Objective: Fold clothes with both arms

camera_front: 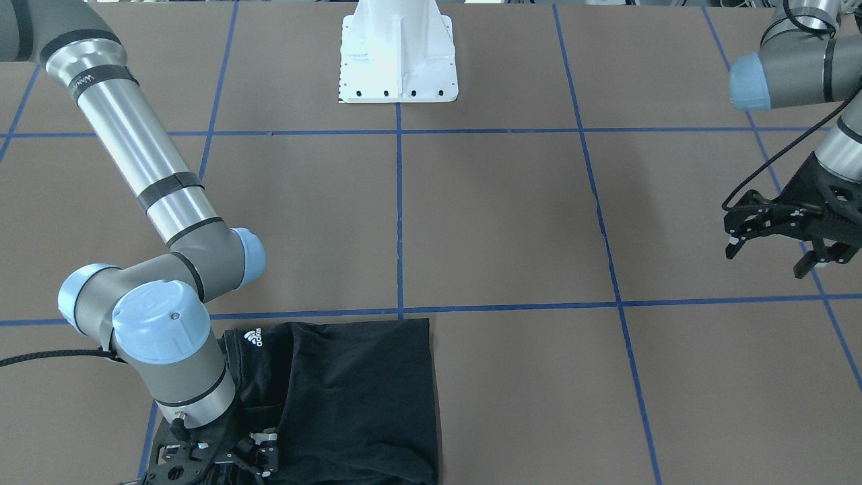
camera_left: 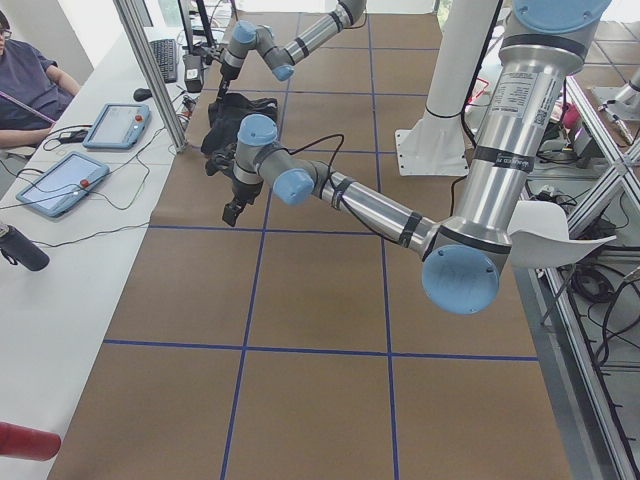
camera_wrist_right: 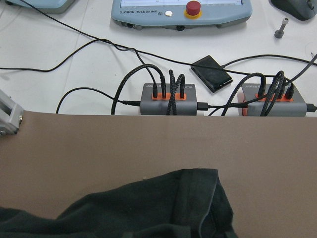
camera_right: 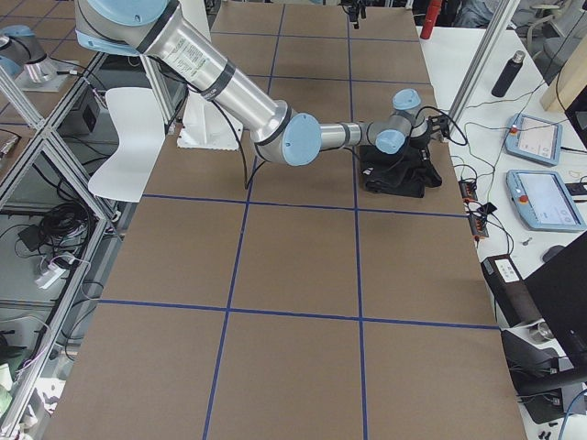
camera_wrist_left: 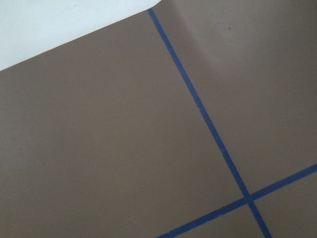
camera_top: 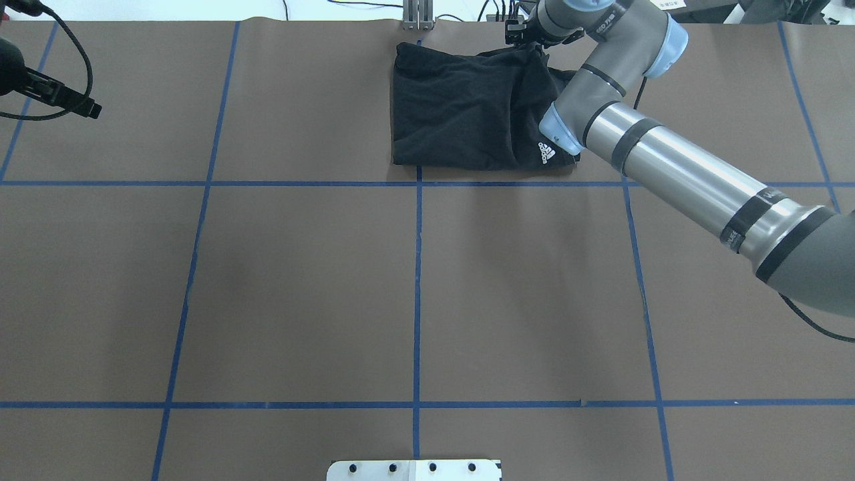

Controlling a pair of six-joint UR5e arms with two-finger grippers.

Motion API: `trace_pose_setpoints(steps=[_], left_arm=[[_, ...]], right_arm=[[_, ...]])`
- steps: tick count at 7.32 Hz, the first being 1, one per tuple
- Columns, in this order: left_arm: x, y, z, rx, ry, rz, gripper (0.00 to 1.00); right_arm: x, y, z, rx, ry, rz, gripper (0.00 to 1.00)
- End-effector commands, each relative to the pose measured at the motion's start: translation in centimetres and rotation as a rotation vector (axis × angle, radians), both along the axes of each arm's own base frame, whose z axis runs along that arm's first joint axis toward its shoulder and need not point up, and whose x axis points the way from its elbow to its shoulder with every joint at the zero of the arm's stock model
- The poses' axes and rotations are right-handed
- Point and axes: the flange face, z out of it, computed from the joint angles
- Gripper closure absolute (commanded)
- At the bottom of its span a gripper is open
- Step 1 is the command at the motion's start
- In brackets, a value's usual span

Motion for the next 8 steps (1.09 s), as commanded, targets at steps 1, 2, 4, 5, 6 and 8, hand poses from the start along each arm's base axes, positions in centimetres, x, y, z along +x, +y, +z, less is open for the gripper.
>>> trace_pose_setpoints(steps=[1,2,4,5,6,8], left_arm=[[-0.3,0.2,0.4,-0.005,-0.004,-0.002,0.00],[-0.6,0.3,0.5,-0.013,-0.013,0.003,0.00],[-3.0,0.5,-0.3,-0.013,-0.061,0.019,0.00],[-5.4,0.4,-0.2,-0.003,-0.103,0.035,0.00],[-8.0,0.7,1.4,0.002,-0.135,0.038,0.00],[-12.2,1.8,4.5,0.016,-0.180,0.048,0.00]], right_arm=[[5.2,-2.2,-0.8,-0.114,-0.046,-0.147,0.00],[8.3,-2.9,0.0,-0.151,-0.081,-0.183,0.00],[13.7,0.4,6.4,-0.149,-0.117,-0.228,0.00],[16.6,4.7,10.6,-0.117,-0.116,-0.250,0.00],[19.3,8.8,13.6,-0.100,-0.116,-0.252,0.00],[24.5,14.0,16.9,-0.076,-0.113,-0.258,0.00]])
